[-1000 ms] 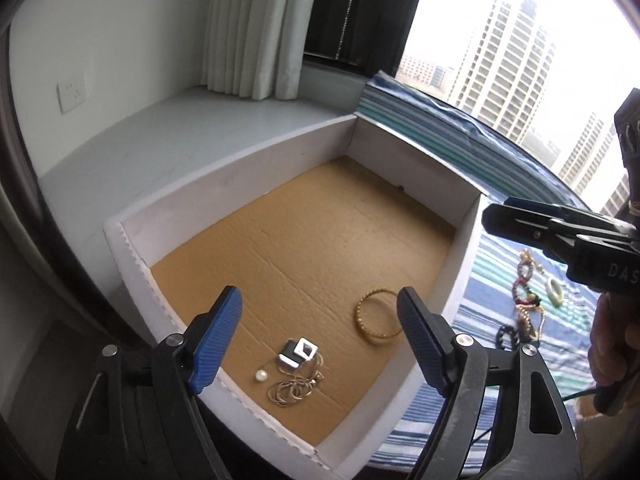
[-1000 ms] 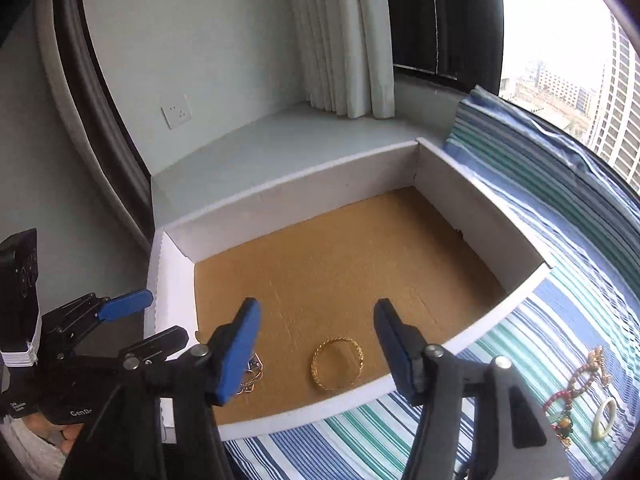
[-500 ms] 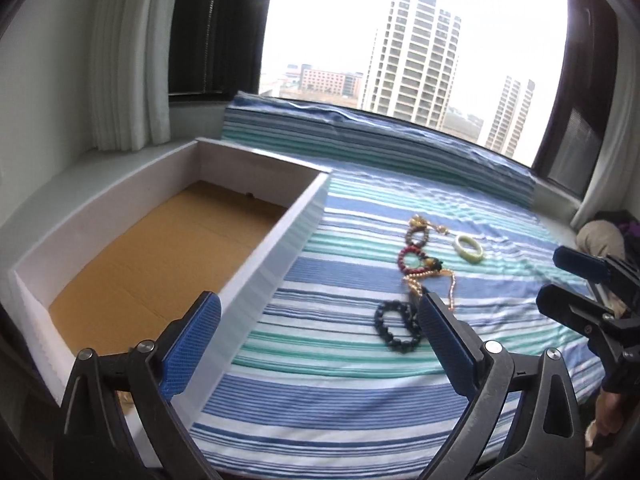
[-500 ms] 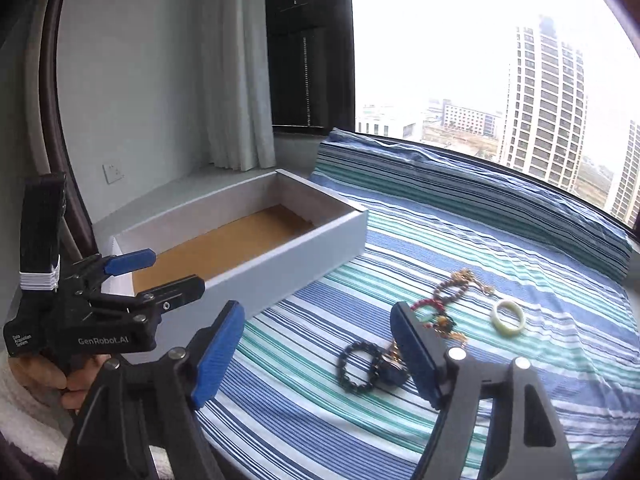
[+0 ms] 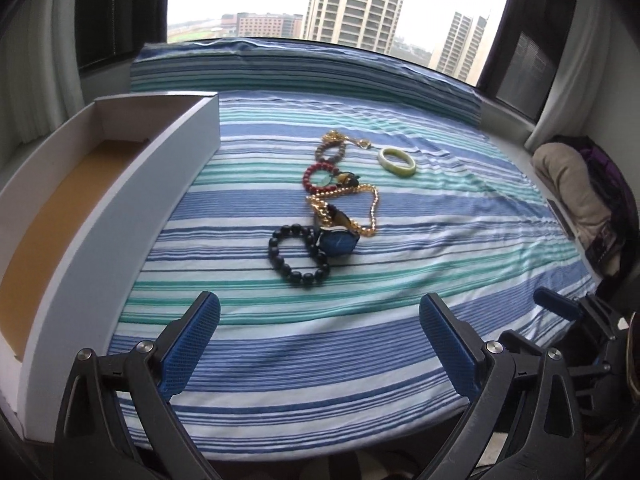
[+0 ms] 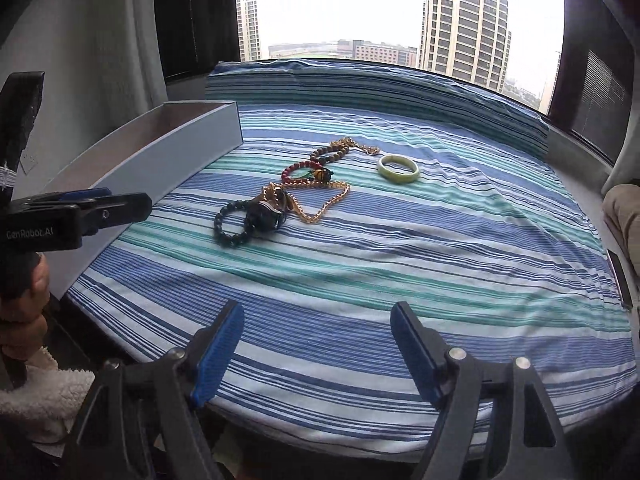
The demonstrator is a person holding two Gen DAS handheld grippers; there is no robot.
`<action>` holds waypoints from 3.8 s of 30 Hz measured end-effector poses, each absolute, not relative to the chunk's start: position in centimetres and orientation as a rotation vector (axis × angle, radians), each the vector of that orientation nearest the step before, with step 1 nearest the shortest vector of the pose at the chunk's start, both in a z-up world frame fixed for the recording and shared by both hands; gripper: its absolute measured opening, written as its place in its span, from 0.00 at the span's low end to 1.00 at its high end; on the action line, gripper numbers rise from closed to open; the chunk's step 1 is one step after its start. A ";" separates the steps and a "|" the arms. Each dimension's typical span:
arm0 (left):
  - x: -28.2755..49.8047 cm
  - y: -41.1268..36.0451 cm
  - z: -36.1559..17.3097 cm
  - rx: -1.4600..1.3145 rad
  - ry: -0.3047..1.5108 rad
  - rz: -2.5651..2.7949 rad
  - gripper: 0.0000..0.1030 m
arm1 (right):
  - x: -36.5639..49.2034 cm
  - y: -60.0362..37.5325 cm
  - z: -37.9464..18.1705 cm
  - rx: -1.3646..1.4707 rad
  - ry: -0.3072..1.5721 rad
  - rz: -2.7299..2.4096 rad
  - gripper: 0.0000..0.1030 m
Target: Organize jewelry
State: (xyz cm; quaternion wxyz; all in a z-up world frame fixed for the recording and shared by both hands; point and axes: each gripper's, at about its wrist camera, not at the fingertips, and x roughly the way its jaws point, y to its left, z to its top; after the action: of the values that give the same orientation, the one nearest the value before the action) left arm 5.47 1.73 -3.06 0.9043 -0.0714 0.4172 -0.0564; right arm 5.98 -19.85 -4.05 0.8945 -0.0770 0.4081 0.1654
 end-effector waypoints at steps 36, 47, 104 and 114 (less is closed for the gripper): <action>6.0 1.6 -5.0 -0.118 0.937 -0.085 0.97 | 6.8 -20.4 -5.4 -0.114 0.887 0.304 0.75; 8.4 2.2 -5.9 -0.129 0.977 -0.093 0.97 | 8.0 -21.2 -6.9 -0.070 0.943 0.292 0.75; 19.2 8.5 9.9 -0.404 0.802 -0.340 0.05 | 20.2 -13.1 -7.4 -0.224 0.872 0.853 0.75; 15.2 11.6 10.5 -0.417 0.773 -0.328 0.05 | 23.4 -8.8 -11.5 -0.507 1.035 1.008 0.19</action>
State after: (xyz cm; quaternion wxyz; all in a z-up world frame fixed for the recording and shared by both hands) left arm 15.17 11.56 10.45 0.8921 -0.2008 0.3725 -0.1581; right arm 23.43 -8.83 -11.50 0.7211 -0.2293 0.4683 0.4562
